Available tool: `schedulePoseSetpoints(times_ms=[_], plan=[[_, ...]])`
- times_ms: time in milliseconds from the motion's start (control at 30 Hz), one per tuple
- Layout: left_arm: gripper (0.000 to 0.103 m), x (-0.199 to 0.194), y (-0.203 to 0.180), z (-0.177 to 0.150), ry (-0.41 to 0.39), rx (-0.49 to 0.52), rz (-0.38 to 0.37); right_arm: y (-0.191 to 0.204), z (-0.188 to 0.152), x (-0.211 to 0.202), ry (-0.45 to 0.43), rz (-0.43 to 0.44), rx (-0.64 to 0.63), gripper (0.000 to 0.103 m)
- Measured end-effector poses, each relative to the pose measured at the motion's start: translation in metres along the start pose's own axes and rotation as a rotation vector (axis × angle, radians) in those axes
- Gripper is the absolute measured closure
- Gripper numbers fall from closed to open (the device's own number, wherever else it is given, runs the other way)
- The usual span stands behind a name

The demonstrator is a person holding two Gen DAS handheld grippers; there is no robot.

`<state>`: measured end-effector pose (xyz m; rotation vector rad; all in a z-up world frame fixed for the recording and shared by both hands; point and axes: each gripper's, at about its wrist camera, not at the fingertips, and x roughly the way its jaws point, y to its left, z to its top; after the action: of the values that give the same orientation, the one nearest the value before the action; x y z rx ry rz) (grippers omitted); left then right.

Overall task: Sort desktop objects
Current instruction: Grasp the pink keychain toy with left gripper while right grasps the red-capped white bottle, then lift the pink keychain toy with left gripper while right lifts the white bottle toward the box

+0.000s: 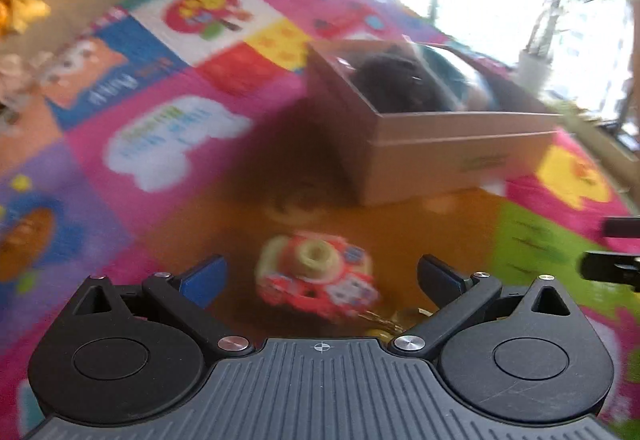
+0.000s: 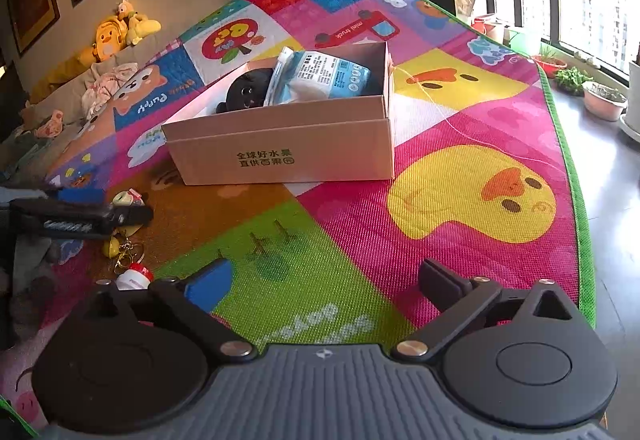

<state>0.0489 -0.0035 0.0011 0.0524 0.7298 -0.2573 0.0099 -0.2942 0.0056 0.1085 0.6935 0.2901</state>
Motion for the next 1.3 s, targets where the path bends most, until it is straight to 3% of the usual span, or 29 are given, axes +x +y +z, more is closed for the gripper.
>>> schedulePoseSetpoints(times_ms=[167, 233, 333, 433, 567, 667, 767, 800, 867, 933, 1000, 1100, 1200, 1267, 1300], plan=[[0.001, 0.004, -0.004, 0.000, -0.013, 0.006, 0.012, 0.000, 0.001, 0.000, 0.000, 0.000, 0.002, 0.003], [0.015, 0.004, -0.009, -0.002, -0.014, 0.031, 0.063, 0.000, 0.001, 0.000, 0.002, -0.002, -0.002, 0.003], [0.039, -0.004, -0.007, -0.004, -0.020, 0.015, 0.065, 0.003, 0.002, 0.000, 0.006, 0.005, -0.021, 0.003], [0.040, -0.020, -0.001, -0.014, -0.015, -0.031, 0.115, 0.009, 0.004, -0.002, 0.027, 0.049, -0.036, 0.003], [0.040, -0.047, 0.005, -0.037, -0.010, -0.083, 0.171, 0.027, 0.015, -0.005, 0.066, 0.194, -0.025, 0.004], [0.038, -0.068, 0.011, -0.053, -0.011, -0.111, 0.186, 0.058, 0.019, -0.011, 0.047, 0.240, -0.163, 0.014], [0.024, -0.081, 0.018, -0.062, -0.015, -0.145, 0.183, 0.087, 0.015, -0.006, 0.082, 0.250, -0.301, 0.038], [0.022, -0.083, 0.020, -0.064, -0.019, -0.152, 0.177, 0.094, 0.014, -0.001, 0.114, 0.258, -0.324, 0.046], [0.017, -0.086, 0.023, -0.066, -0.033, -0.161, 0.162, 0.102, 0.012, 0.008, 0.159, 0.259, -0.341, 0.048], [0.017, -0.084, 0.024, -0.067, -0.038, -0.162, 0.158, 0.108, 0.011, 0.015, 0.179, 0.252, -0.361, 0.056], [0.017, -0.080, 0.024, -0.064, -0.042, -0.148, 0.158, 0.116, 0.012, 0.016, 0.184, 0.235, -0.385, 0.075], [0.019, -0.072, 0.023, -0.058, -0.042, -0.116, 0.161, 0.118, 0.012, 0.013, 0.196, 0.247, -0.407, 0.078], [0.027, -0.064, 0.019, -0.055, -0.028, -0.067, 0.158, 0.117, 0.010, 0.009, 0.199, 0.245, -0.428, 0.078], [0.040, -0.065, 0.014, -0.054, -0.032, -0.034, 0.149, 0.114, 0.011, 0.007, 0.206, 0.241, -0.420, 0.078], [0.040, -0.065, 0.013, -0.053, -0.030, -0.032, 0.144, 0.111, 0.012, 0.006, 0.206, 0.238, -0.417, 0.078]])
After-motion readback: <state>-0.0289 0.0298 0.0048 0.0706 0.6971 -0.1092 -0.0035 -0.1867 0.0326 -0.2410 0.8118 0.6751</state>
